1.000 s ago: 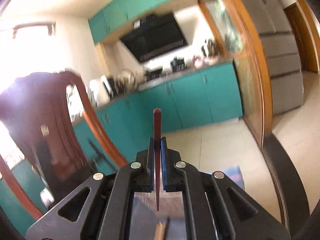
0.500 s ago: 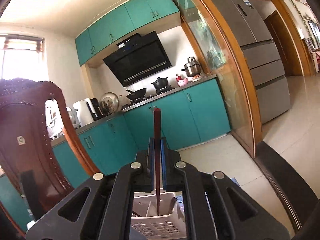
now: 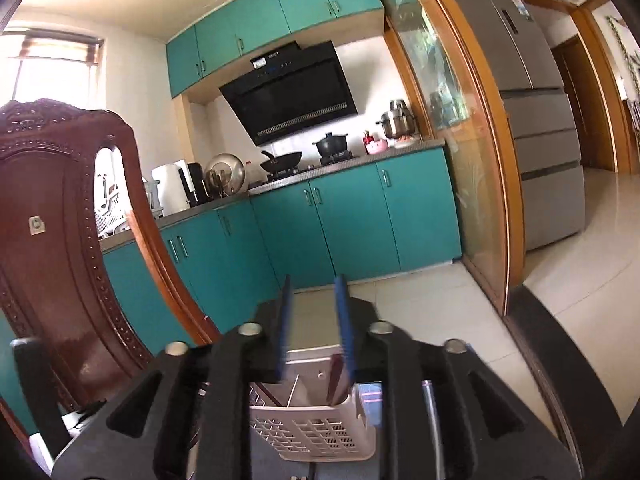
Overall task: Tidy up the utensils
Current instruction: 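Lift both chopsticks over the white basket and open both tools to release them, then move both tools back down toward the light wooden chopsticks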
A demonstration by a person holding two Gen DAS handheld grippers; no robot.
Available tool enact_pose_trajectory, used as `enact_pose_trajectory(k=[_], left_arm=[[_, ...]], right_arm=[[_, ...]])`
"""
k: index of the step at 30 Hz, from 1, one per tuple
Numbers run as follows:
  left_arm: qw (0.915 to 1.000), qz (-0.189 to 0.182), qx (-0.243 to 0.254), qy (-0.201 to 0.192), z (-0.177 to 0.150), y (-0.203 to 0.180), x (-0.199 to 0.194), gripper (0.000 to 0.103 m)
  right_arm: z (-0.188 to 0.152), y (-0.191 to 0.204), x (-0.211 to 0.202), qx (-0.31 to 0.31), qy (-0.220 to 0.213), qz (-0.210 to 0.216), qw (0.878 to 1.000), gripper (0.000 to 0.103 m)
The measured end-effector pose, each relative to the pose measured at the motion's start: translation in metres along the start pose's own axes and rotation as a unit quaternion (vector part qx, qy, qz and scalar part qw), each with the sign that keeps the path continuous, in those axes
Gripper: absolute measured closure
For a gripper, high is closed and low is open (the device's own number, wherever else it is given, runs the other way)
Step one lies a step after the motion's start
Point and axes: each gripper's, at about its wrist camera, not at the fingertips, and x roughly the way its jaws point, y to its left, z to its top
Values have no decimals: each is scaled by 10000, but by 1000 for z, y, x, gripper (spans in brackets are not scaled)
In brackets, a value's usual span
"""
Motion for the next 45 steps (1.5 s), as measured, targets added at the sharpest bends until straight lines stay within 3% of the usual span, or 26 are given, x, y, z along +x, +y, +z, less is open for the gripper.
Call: enact_pose_trajectory(k=[3,7,9,11,14,17,20,28,33,35,40,44,45], left_arm=[[10000,13,11,-3,-2,3,-4,65],[9999,36,-66,-77,-1,7,-10,65],[9999,47,-72,-132,-2,8,-13,60],[9998,105,-60,-168,-4,9,-15,58],[9998,148,-31,-121,-8,10,-14,56],[9998,178,-66,-57,-9,12,-13,56],[9997,186,-131,-38,-9,13,-12,53],[9996,189,-132,130,-11,14,-5,51],[9994,218,-107,238,-13,14,-1,49],[9992,240,-84,311,-13,14,3,48],[9968,246,59,752,-23,10,18,43],[9897,163,96,1420,-39,7,41,43],[9844,69,79,1758,-47,6,52,43]], right_arm=[[2,5,-18,-198,-53,78,9998,68],[-10,13,-30,-625,302,369,9969,68],[-26,14,-29,-796,553,398,9945,68],[-54,14,-17,-971,1070,327,9890,68],[-104,3,23,-895,2389,249,9666,68],[-151,-7,62,-554,3657,342,9285,68],[-177,-6,78,-563,4161,228,9073,68],[-212,19,88,-862,4493,248,8889,68],[-221,30,87,-1002,4404,268,8918,68],[-221,28,87,-858,4424,190,8925,79],[-212,5,95,-449,4712,-19,8809,83],[-204,-19,91,-342,4817,-196,8754,83],[-200,-29,89,-197,4779,-239,8779,83]])
